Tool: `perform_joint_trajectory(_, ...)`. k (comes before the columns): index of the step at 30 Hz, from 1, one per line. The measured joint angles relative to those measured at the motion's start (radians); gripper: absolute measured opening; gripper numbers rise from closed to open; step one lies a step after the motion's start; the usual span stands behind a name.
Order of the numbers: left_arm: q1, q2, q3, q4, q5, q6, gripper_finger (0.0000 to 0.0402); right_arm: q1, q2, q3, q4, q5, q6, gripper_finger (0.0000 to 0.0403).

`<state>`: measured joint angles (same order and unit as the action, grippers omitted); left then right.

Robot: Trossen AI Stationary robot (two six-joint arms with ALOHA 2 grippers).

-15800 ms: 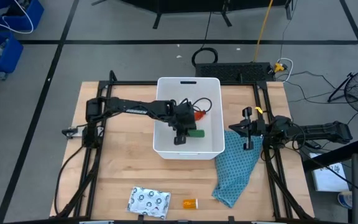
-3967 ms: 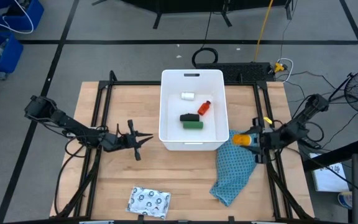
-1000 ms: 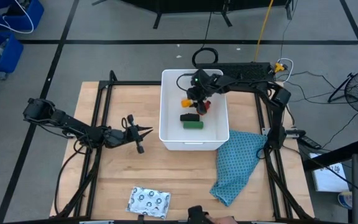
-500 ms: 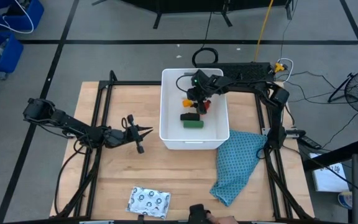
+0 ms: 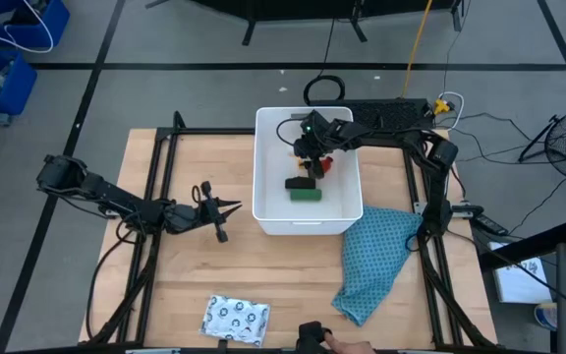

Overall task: Pick & place medical supplies in basket/bin
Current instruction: Put the orange bottle into the white bin, then put the white bag into the white bin

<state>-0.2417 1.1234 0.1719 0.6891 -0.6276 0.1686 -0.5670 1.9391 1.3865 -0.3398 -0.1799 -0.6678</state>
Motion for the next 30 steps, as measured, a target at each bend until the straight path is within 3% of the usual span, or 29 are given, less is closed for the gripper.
perform_joint_trajectory(6,0.000,0.000,0.000,-0.005,0.000,-0.007,0.0047,0.006,-0.064,0.000,-0.001,0.049,0.011,0.0248)
perform_joint_trajectory(13,0.000,0.000,0.000,-0.005,0.001,-0.009,0.0047,0.013,-0.251,0.000,-0.015,0.053,0.064,0.0247)
perform_joint_trajectory(15,0.000,0.000,0.000,-0.006,0.001,-0.015,0.0047,0.022,-0.330,0.000,-0.030,0.036,0.090,0.0243)
perform_joint_trajectory(17,0.000,0.000,0.000,-0.008,0.001,-0.018,0.0047,0.026,-0.418,0.000,-0.074,-0.053,0.104,0.0232)
perform_joint_trajectory(20,0.000,0.000,0.000,-0.008,0.001,-0.021,0.0047,0.031,-0.548,0.000,-0.119,-0.233,0.140,0.0196)
perform_joint_trajectory(24,0.000,0.000,0.000,-0.008,0.001,-0.021,0.0047,0.032,-0.711,0.000,-0.173,-0.388,0.178,0.0112)
perform_joint_trajectory(28,0.000,0.000,0.000,-0.008,0.001,-0.021,0.0047,0.032,-0.848,-0.001,-0.263,-0.475,0.185,0.0019)
perform_joint_trajectory(30,0.000,0.000,0.000,-0.008,0.001,-0.021,0.0047,0.035,-0.913,-0.020,-0.287,-0.479,0.216,0.0010)
